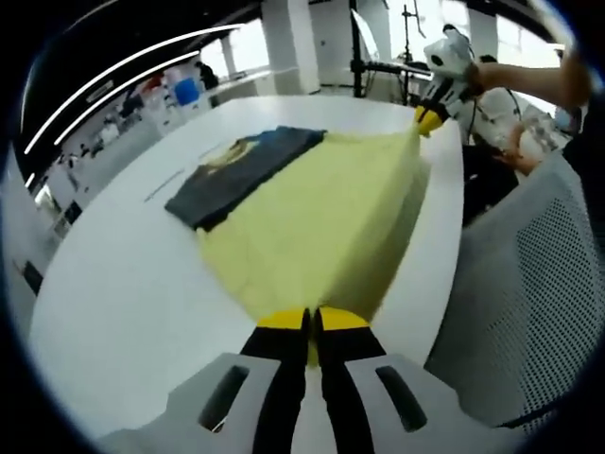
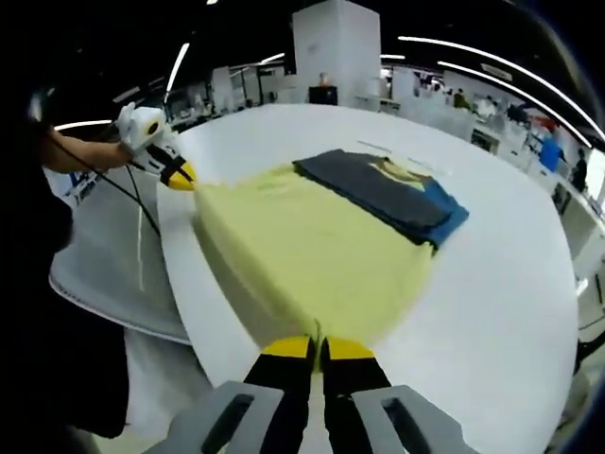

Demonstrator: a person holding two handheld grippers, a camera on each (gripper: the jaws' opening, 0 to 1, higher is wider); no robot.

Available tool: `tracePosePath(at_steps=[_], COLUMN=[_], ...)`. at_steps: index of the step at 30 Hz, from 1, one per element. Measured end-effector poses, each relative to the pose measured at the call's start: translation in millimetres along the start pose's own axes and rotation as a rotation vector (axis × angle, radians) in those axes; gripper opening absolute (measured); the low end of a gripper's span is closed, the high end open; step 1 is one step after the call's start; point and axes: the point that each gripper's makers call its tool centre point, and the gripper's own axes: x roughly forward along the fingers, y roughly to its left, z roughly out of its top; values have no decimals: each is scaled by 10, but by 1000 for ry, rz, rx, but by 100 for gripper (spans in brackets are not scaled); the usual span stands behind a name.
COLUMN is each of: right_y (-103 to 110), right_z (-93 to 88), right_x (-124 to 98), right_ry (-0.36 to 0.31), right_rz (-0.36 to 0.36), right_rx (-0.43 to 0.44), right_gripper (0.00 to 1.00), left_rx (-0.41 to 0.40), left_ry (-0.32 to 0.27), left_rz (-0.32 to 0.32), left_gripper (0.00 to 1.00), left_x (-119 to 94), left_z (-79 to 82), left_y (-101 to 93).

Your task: Fold the garment on the visible template until the final outline fits inside the template.

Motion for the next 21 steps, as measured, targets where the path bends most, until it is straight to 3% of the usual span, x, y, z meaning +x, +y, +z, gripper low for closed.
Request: tracePosePath(at_steps=[21], right_y=[156], right_z=[167], right_x=[-258], right_ry=[-25], right_rz=[-20], right_rx=[-28], right_gripper=[0], left_rx=[-58], left_ry=[-19], left_rz=[13], left_gripper=[0], left_x=[-333], left_z=[190], left_y=[-101])
